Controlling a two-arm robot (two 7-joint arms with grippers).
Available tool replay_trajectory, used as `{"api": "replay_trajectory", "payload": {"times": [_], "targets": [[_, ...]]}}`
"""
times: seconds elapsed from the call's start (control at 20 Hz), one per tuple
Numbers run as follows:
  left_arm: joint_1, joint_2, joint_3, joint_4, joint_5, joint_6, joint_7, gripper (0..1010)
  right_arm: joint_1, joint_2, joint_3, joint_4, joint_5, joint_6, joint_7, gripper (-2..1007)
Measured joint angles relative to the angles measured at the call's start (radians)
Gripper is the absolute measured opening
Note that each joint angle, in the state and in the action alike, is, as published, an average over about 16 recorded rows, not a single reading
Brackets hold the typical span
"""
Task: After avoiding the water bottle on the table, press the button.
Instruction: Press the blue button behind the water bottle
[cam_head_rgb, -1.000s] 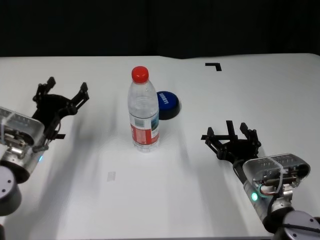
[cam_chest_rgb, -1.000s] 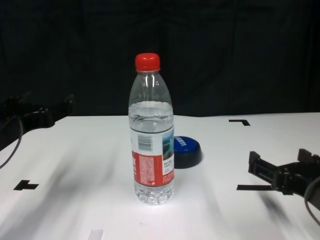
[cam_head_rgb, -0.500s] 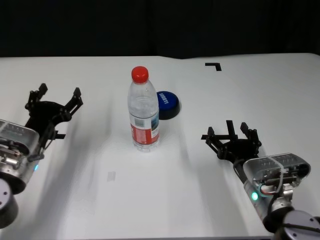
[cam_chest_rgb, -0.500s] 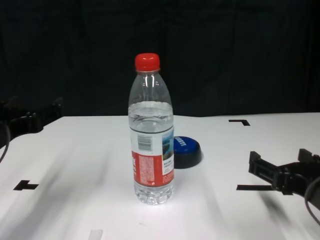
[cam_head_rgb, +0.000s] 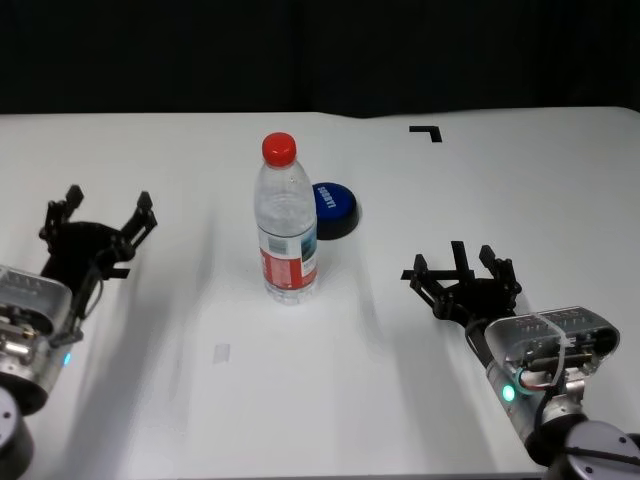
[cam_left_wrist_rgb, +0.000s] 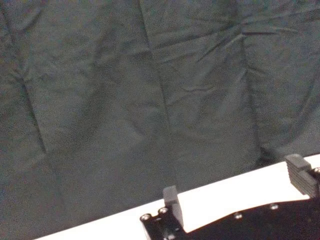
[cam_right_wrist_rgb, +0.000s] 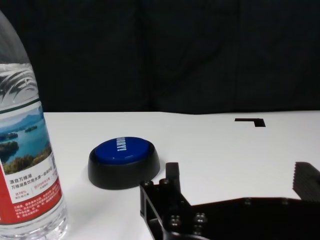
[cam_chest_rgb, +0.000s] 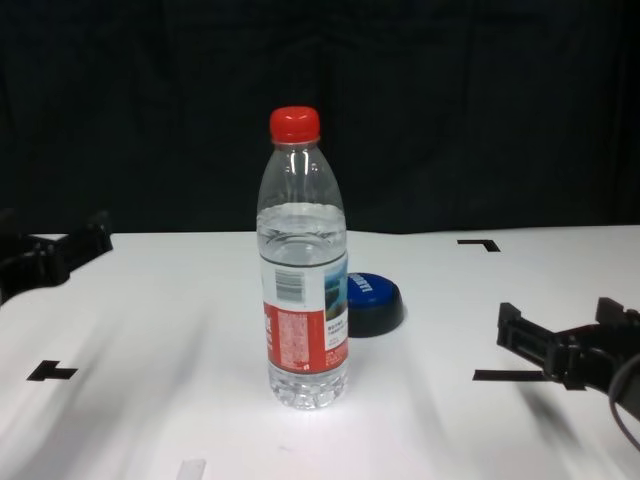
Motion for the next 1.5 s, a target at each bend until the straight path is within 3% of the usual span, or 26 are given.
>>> {"api": "replay_trajectory", "payload": {"times": [0.75, 1.5], "targets": [[0.077, -0.033, -0.018, -0.052, 0.021, 0.005, 0.022, 1003, 0.0, 0.0, 0.0, 0.0, 0.0, 0.0, 0.0, 1003], [0.119, -0.055, -0.025, -0.066, 0.033, -0.004, 0.033, 1003, 0.0, 0.0, 0.0, 0.0, 0.0, 0.0, 0.0, 1003]]}}
